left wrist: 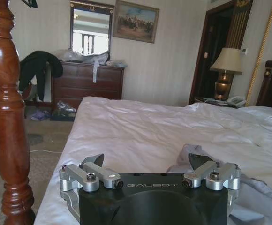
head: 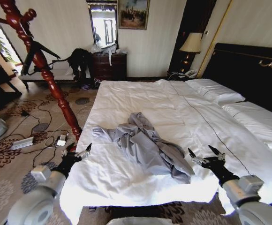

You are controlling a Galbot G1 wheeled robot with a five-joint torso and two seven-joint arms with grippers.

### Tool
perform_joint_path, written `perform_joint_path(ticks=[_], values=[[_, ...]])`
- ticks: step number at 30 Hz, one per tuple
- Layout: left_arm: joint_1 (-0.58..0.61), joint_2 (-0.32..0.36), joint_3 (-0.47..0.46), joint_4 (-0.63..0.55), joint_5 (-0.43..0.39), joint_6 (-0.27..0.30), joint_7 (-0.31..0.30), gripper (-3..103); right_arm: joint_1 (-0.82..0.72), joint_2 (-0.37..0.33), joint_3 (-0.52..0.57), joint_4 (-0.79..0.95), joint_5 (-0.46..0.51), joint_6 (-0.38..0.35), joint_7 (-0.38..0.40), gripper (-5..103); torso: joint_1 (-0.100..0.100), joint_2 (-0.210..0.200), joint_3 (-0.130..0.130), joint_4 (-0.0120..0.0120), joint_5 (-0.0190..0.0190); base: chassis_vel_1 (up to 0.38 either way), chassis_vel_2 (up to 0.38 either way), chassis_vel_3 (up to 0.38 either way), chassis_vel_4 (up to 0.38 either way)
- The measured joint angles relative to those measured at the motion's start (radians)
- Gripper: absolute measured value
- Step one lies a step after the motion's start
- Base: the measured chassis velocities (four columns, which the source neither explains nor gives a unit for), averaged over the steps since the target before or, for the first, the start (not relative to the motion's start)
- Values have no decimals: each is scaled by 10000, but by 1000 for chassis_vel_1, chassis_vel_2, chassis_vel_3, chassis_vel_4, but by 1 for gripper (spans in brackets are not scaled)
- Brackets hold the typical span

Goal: Pick up the clothes from the bed and hang them on the clothes hanger.

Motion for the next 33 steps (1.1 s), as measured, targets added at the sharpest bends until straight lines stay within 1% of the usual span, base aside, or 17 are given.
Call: perform_joint_path(ticks=[1, 3, 5, 7, 9, 11, 12, 14, 16, 17, 20, 22, 23, 25, 26, 30, 33], values=[[0, 0, 0, 0, 0, 0, 0, 100, 0, 0, 0, 0, 0, 0, 0, 100, 0, 0, 0, 0, 0, 0, 0, 0, 0], [-384, 402, 144, 27, -588, 121, -233, 100, 77, -79, -30, -64, 53, -1, 18, 100, 0, 0, 0, 27, 4, 0, 0, 0, 0], [-1948, 1126, 1757, 434, -1504, 302, -596, 100, -255, 91, 225, 31, 67, 237, -69, 100, -1, 0, 0, 7, -2, 0, 0, 0, 0], [-2264, 1187, 2060, 529, -1580, 314, -634, 100, -328, 136, 297, 70, 156, 350, -107, 100, -1, 0, 0, 2, -5, 0, 0, 0, 0], [-3884, 1338, 3240, 1040, -1772, 322, -724, 101, -540, 309, 519, 191, 477, 880, -307, 100, -1, 0, 0, -1, -5, 0, 0, 0, 0], [-5902, 1340, 4966, 1724, -2123, 376, -844, 100, -668, 725, 731, 276, 291, 1484, -596, 100, 0, 0, 1, 8, 2, 0, 0, 0, 0], [-5902, 1340, 4966, 1724, -2123, 376, -844, 100, -668, 725, 731, 276, 291, 1484, -596, 100, 0, 0, 1, 8, 2, 0, 0, 0, 0], [-7896, 1095, 6779, 2434, -2412, 448, -939, 99, -627, 1262, 755, 126, -447, 1756, -683, 100, 0, -1, 0, 6, 1, 0, 0, 0, 0], [-8907, 803, 7572, 2774, -2663, 522, -1024, 97, -574, 1578, 721, 13, -862, 1848, -693, 100, -1, -1, 0, 9, 1, 0, 0, 0, 0], [-8907, 803, 7572, 2774, -2663, 522, -1024, 97, -574, 1578, 721, 13, -862, 1848, -693, 100, -1, -1, 0, 9, 1, 0, 0, 0, 0], [-10670, -122, 9009, 3400, -3330, 787, -1477, 100, -521, 2206, 661, -25, -1253, 1878, -695, 100, 0, -1, 0, 9, -2, 0, 0, 0, 0], [-10898, -273, 9207, 3468, -3428, 841, -1576, 100, -512, 2271, 662, -25, -1278, 1878, -690, 100, 0, -2, 0, 9, -5, 0, 0, 0, 0], [-11757, -890, 9961, 3720, -3758, 1061, -1969, 100, -486, 2449, 682, -50, -1314, 1878, -628, 100, -1, 0, -1, 13, 7, 0, 0, 0, 0], [-12827, -1835, 10842, 4121, -4258, 1354, -2567, 100, -447, 2594, 771, -82, -1314, 1910, -552, 100, -1, -1, 0, 5, 1, 0, 0, 0, 0], [-12827, -1835, 10842, 4121, -4258, 1354, -2567, 100, -447, 2594, 771, -82, -1314, 1910, -552, 100, -1, -1, 0, 5, 1, 0, 0, 0, 0], [-14205, -3383, 11820, 5246, -5186, 1779, -3912, 99, -447, 2850, 1076, -86, -1252, 1966, -452, 100, 0, -1, 0, 6, 7, 0, 0, 0, 0], [-14454, -3968, 12010, 5921, -5415, 1949, -4559, 96, -490, 2989, 1159, -83, -1245, 1996, -430, 100, -1, -1, -1, 8, 6, 0, 0, 0, 0]])
